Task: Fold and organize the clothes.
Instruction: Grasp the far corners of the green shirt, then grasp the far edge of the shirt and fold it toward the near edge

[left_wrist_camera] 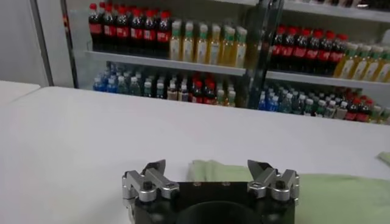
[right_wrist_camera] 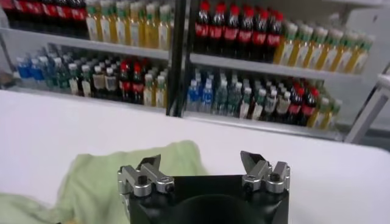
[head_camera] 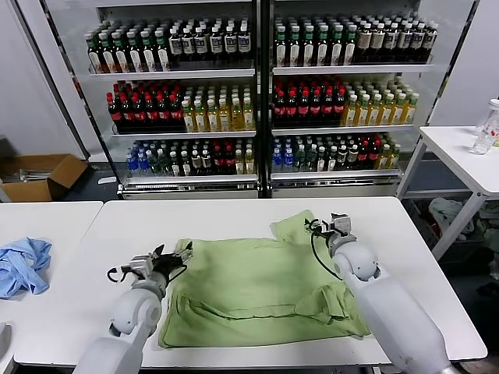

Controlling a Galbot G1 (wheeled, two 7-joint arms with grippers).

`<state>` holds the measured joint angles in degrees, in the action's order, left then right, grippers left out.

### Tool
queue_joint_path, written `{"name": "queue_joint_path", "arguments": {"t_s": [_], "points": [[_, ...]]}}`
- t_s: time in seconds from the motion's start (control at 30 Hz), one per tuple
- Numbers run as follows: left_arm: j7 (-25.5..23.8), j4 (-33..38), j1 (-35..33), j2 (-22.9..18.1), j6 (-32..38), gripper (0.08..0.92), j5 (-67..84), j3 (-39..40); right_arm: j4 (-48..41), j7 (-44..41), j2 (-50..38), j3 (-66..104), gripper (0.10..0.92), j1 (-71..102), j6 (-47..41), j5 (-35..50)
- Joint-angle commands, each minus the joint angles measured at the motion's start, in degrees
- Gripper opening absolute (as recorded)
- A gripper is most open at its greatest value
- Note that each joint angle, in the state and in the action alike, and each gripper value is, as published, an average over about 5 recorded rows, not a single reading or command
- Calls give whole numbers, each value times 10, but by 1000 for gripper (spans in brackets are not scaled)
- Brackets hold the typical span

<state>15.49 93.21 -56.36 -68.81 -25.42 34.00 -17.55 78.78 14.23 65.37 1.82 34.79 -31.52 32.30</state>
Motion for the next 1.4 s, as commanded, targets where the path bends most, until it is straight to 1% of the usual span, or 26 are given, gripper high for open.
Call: {"name": "queue_joint_path", "arguments": {"t_s": [0.03, 0.17, 0.23, 0.33, 0.4, 0.6, 0.77, 0.9, 1.03, 1.1, 1.2, 1.27, 1.4], "points": [[6, -84, 66, -22, -5, 823, -1, 42, -125, -6, 41, -23, 823, -46, -6, 11], [7, -82, 63, -27, -16, 818, 5, 47, -120, -8, 43, -20, 823, -32, -7, 10], [10, -82, 62, -30, -23, 796, 3, 49, -116, -10, 41, -20, 823, -24, -8, 12], [14, -83, 60, -34, -31, 725, 0, 50, -106, -12, 38, -20, 817, -11, -10, 14], [15, -81, 56, -34, -34, 664, 1, 49, -100, -13, 35, -20, 788, -3, -10, 17], [11, -68, 40, -30, -33, 491, 6, 45, -81, -17, 26, -14, 621, 20, -10, 27], [-2, -56, 29, -23, -11, 353, 30, 38, -60, -20, 18, -6, 474, 35, -7, 32], [-19, -25, 17, -14, 9, 231, 50, 32, -24, -27, 7, 3, 361, 44, 1, 31], [-29, 21, 0, -4, 15, 126, 64, 22, 22, -27, -7, 13, 248, 56, 23, 25], [-31, 46, -9, 1, 15, 95, 70, 15, 52, -26, -16, 19, 188, 64, 35, 20], [-34, 80, -26, 11, 16, 83, 79, 3, 111, -25, -35, 31, 124, 81, 48, 18], [-36, 105, -42, 19, 16, 83, 88, -6, 150, -25, -51, 40, 111, 94, 53, 18], [-37, 148, -79, 35, 17, 83, 105, -27, 218, -21, -84, 60, 111, 130, 57, 19]]}}
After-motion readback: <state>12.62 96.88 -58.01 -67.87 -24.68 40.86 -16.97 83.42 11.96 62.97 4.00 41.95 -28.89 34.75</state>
